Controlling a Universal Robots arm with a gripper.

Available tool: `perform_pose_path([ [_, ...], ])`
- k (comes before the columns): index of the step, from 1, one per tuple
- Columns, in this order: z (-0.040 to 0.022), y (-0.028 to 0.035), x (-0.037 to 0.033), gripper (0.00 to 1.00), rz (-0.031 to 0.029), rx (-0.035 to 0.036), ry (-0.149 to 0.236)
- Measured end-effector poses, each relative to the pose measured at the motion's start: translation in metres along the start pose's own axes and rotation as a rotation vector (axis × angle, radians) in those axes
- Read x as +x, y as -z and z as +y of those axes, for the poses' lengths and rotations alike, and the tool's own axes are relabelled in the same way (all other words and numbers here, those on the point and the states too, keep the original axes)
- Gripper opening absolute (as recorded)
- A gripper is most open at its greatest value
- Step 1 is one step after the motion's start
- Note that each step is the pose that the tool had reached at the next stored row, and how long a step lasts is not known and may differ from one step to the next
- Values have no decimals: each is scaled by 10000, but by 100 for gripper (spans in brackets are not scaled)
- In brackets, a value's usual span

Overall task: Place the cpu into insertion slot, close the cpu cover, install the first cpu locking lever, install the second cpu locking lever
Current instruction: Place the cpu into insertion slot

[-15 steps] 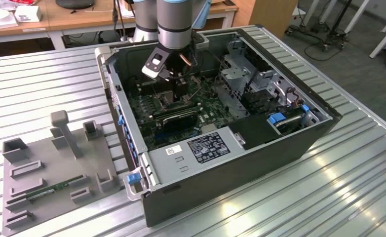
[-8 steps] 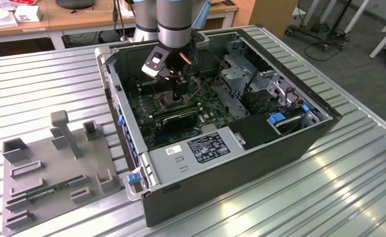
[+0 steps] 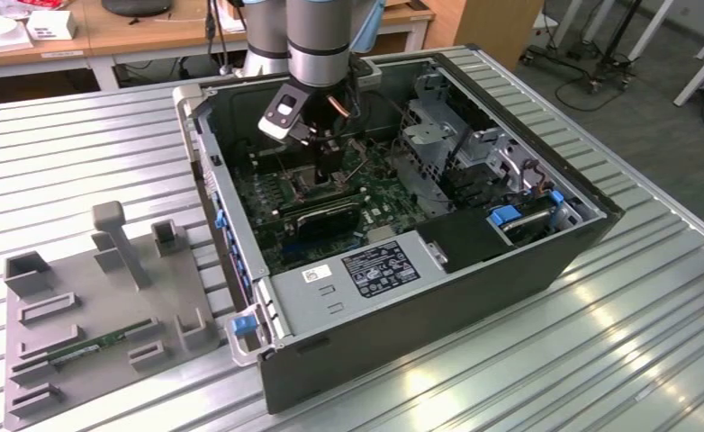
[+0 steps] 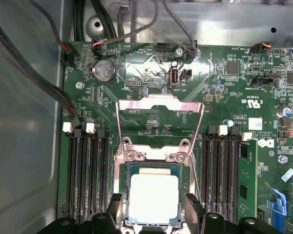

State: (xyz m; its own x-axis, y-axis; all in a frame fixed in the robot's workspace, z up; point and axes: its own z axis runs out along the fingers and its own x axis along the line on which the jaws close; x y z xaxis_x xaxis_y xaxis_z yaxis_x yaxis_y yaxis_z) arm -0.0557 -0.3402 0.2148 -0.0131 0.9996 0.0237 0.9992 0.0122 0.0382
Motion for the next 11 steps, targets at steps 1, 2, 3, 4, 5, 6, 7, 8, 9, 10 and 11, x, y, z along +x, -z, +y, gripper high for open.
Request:
perform_pose_path([
  [1,0,0,0,62,0,4,1],
  [2,2,-1,0,62,1,20,1],
  [3,6,-3,1,62,7,124,0],
  [4,8,-2,0,62,5,192,-3],
  [5,7,-1,0,62,4,197,-4],
  [6,7,-1,0,62,3,202,-5],
  [7,7,-1,0,62,3,206,-5],
  [8,9,-1,0,62,3,207,-4],
  [9,18,-1,0,62,3,208,-2],
  [10,29,-2,0,62,4,207,-2],
  [11,36,-2,-1,62,4,207,-4],
])
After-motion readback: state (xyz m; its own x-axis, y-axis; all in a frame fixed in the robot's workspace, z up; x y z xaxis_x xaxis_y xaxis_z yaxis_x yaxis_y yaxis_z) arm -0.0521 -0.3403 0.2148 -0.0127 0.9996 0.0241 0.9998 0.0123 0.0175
